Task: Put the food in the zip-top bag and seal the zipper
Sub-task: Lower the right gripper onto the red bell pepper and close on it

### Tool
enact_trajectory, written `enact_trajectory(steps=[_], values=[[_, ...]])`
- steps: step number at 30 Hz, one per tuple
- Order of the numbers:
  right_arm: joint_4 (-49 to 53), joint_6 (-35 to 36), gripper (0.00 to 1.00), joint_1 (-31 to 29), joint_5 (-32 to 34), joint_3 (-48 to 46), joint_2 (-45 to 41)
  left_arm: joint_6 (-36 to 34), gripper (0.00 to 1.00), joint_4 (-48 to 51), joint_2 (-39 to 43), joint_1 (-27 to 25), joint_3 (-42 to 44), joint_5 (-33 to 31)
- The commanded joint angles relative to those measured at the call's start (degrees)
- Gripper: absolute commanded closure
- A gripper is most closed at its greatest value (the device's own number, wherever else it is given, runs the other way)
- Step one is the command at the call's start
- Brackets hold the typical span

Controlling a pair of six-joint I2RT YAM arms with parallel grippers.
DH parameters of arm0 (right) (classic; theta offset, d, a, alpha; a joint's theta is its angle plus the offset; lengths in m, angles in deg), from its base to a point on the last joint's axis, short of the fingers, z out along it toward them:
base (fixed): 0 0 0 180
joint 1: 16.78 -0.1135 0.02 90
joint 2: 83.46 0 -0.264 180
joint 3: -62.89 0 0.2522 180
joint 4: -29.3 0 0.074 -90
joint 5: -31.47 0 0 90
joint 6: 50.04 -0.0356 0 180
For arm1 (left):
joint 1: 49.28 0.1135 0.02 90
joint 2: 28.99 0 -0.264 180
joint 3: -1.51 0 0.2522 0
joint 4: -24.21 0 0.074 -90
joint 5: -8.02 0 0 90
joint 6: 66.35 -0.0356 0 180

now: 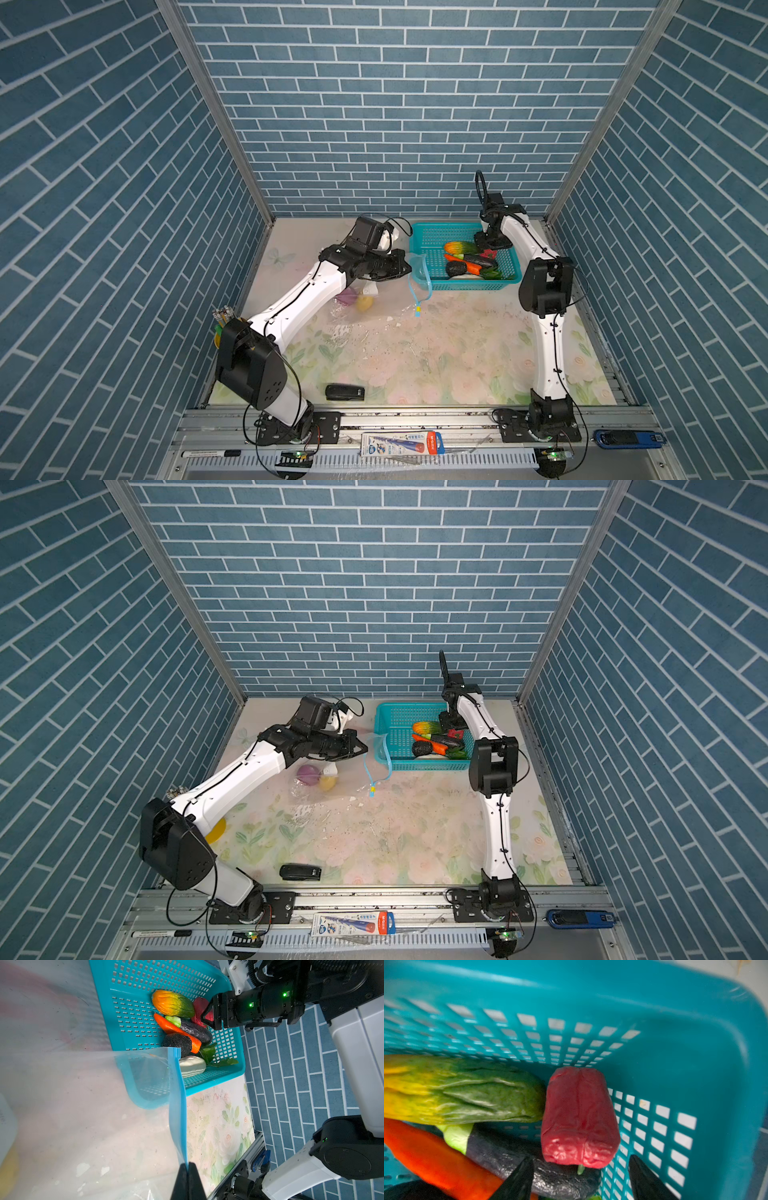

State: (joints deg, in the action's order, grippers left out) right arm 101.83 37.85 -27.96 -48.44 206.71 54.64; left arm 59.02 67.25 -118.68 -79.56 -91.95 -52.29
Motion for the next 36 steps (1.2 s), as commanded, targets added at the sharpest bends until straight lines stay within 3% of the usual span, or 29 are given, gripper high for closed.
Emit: enact_trajectory(steps=[1,18,36], values=[[1.35,-3.07,0.27,0.54,-1.34,3.69,2.02,-0.40,1.00,0.60,0.07,-0.13,-1.08,-0.21],[1.16,-4.03,0.35,0.90,-4.75,5.38,4.01,-0.75,1.00,0.97,0.19,-0.15,-1.15,-0.34],[-0.73,-3.20,0.40,0.90,-6.95,1.34,-0.85,-0.85,1.00,0.78,0.39,-0.17,-0.36,-0.64]])
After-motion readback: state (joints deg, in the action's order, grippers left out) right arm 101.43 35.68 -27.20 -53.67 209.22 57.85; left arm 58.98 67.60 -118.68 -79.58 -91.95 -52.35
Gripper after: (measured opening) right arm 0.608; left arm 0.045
